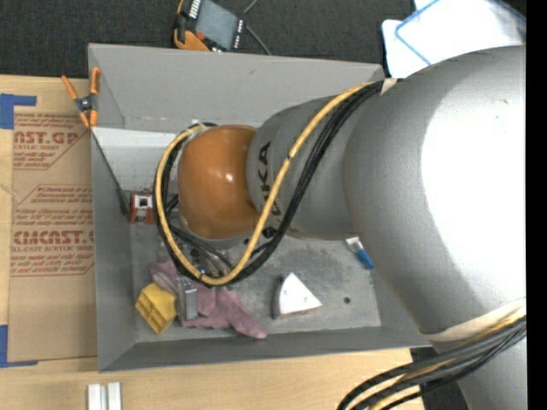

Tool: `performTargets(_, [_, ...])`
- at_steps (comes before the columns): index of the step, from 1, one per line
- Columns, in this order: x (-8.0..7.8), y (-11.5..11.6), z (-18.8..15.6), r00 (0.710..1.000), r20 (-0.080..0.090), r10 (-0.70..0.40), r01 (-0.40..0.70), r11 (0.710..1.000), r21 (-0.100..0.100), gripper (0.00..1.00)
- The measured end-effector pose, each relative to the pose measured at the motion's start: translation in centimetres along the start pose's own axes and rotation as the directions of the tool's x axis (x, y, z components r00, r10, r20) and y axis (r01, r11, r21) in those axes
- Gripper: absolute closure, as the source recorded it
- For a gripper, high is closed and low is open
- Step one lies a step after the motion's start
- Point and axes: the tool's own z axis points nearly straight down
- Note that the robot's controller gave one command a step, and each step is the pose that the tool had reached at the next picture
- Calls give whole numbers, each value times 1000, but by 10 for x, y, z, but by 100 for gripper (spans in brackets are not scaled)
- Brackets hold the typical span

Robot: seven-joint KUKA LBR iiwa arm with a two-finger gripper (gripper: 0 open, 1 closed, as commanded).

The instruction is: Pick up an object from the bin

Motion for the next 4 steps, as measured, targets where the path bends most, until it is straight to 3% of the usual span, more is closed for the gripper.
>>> performTargets(1, [-2, 1, 25, 1000, -1, -21, 21, 1000, 0, 0])
performTargets(2, [19, -23, 36, 957, -1, -290, 290, 957, -2, 0])
performTargets(3, [-4, -6, 36, 966, 8, -258, 258, 966, -3, 100])
performTargets(4, [-4, -6, 36, 966, 8, -258, 258, 966, -3, 100])
